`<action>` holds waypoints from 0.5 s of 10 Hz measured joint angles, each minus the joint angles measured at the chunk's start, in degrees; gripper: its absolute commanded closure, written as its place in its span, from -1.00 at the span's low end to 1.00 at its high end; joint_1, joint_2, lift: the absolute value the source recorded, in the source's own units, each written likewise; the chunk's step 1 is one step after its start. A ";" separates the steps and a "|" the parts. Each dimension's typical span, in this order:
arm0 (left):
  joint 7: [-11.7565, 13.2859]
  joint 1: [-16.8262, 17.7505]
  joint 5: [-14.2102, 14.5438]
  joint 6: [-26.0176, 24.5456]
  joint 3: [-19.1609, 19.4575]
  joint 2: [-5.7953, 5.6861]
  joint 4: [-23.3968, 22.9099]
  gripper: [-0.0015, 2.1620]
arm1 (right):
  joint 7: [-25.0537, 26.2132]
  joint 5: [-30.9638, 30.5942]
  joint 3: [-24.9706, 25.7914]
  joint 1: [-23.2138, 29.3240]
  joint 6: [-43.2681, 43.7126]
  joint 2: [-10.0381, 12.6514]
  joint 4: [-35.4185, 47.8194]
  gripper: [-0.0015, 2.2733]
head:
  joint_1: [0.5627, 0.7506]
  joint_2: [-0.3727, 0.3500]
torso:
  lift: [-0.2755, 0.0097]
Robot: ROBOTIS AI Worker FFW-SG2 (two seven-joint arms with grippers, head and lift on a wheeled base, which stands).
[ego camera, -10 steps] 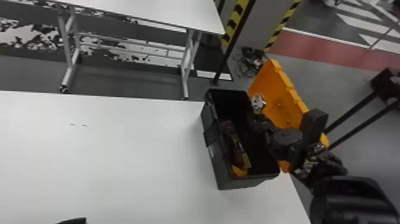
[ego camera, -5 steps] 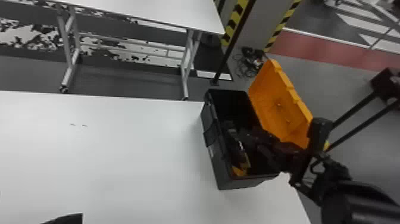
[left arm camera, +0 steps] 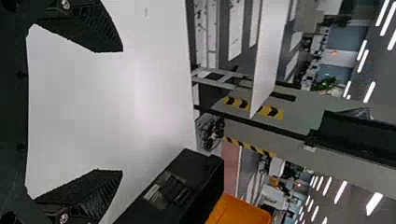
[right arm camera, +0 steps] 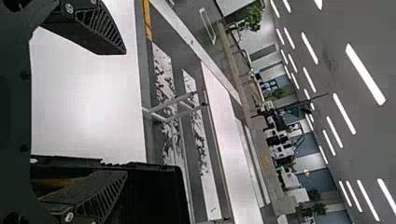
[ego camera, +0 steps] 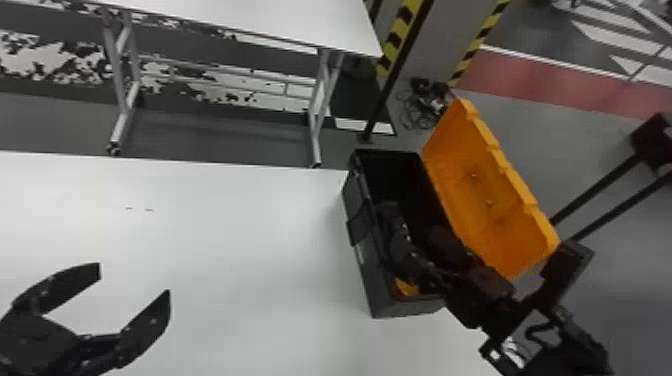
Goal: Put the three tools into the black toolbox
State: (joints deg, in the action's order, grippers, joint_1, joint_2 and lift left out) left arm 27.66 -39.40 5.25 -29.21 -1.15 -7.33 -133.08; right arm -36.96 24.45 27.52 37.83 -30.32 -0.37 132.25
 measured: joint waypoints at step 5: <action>-6.59 -5.89 -0.64 23.49 -0.16 -3.72 2.65 -0.92 | 0.76 -1.04 -2.11 6.80 18.50 0.28 -5.96 -0.94 | 0.41 -0.77 | 0.57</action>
State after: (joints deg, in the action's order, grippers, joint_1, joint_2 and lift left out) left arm 21.06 -45.29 4.61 -5.73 -1.31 -11.05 -130.44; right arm -36.21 23.41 25.41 44.62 -11.81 -0.09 126.29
